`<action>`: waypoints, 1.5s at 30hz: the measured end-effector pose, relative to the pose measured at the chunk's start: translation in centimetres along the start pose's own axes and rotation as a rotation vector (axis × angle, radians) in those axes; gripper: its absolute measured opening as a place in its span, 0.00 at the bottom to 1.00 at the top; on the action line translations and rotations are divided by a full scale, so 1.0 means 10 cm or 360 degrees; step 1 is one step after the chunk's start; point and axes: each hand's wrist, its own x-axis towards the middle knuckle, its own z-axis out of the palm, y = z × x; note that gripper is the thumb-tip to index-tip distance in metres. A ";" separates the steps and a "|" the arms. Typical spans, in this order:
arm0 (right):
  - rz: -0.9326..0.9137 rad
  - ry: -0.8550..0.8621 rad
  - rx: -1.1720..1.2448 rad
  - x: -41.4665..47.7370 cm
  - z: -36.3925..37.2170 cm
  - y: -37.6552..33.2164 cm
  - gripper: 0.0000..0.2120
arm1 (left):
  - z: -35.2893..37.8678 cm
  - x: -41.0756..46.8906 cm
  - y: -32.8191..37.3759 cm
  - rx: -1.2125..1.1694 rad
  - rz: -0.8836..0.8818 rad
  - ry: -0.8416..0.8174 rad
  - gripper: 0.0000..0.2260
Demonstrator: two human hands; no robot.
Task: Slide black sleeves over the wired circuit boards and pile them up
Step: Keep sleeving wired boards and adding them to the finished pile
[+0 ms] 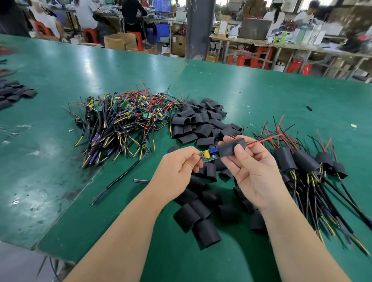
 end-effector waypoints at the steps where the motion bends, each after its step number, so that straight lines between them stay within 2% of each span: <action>1: 0.0007 -0.0002 -0.0021 0.00 0.00 0.01 0.08 | 0.00 0.00 0.00 -0.0003 -0.0013 -0.0016 0.14; 4: -0.0022 0.0021 -0.0171 -0.01 0.03 0.04 0.08 | 0.02 0.00 -0.01 0.0032 -0.0016 -0.0049 0.11; 12: -0.0024 -0.0029 -0.0265 -0.04 0.05 0.06 0.10 | -0.04 0.01 -0.05 0.0191 -0.0009 -0.0067 0.12; 15: -0.0049 -0.0044 -0.0460 -0.05 0.06 0.07 0.11 | -0.05 0.00 -0.04 0.0200 -0.0015 -0.0059 0.11; 20: -0.0170 -0.0123 -0.0820 -0.07 0.07 0.06 0.18 | -0.07 0.01 0.00 0.0182 -0.0045 -0.0088 0.11; 24: 0.0002 -0.0126 -0.0524 -0.10 0.09 0.06 0.13 | -0.08 0.01 0.03 0.0133 -0.0009 -0.0118 0.11; 26: 0.0047 -0.0142 -0.0525 -0.10 0.10 0.08 0.15 | -0.08 0.00 0.03 0.0183 -0.0014 -0.0156 0.12; 29: -0.0007 -0.0147 -0.0921 -0.10 0.13 0.10 0.23 | -0.09 0.00 -0.01 0.0311 -0.0034 -0.0190 0.17; 31: -0.0020 -0.0119 -0.1029 -0.10 0.17 0.12 0.28 | -0.07 0.01 -0.02 0.0349 -0.0055 -0.0157 0.15; 33: -0.0034 -0.0014 -0.0903 -0.10 0.23 0.15 0.30 | -0.04 0.01 -0.01 0.0174 -0.0132 -0.0063 0.07; 34: -0.0018 0.0078 -0.0689 -0.09 0.26 0.15 0.31 | -0.03 0.01 0.01 0.0046 -0.0172 0.0010 0.05; 36: -0.0003 0.0277 -0.0146 -0.06 0.28 0.06 0.27 | -0.05 0.01 0.02 -0.0098 -0.0191 0.0189 0.14; 37: -0.0046 0.0372 0.0058 -0.04 0.26 -0.03 0.24 | -0.07 0.02 0.02 -0.0097 -0.0188 0.0289 0.15; 39: -0.0200 0.0518 0.0226 -0.02 0.17 -0.25 0.17 | -0.14 0.04 -0.01 0.0001 -0.0202 0.0511 0.09; 41: -0.0386 0.0636 0.0097 -0.03 0.05 -0.43 0.12 | -0.22 0.06 -0.09 0.0266 -0.0318 0.0693 0.03; 42: -0.0476 0.0709 -0.0070 -0.05 -0.01 -0.50 0.10 | -0.24 0.06 -0.13 0.0429 -0.0423 0.0713 0.05; 43: -0.0564 0.0807 -0.0315 -0.07 -0.07 -0.55 0.08 | -0.26 0.07 -0.18 0.0605 -0.0556 0.0683 0.09; 45: -0.0701 0.1079 -0.1037 -0.09 -0.17 -0.61 0.06 | -0.28 0.07 -0.24 0.0944 -0.0820 0.0564 0.15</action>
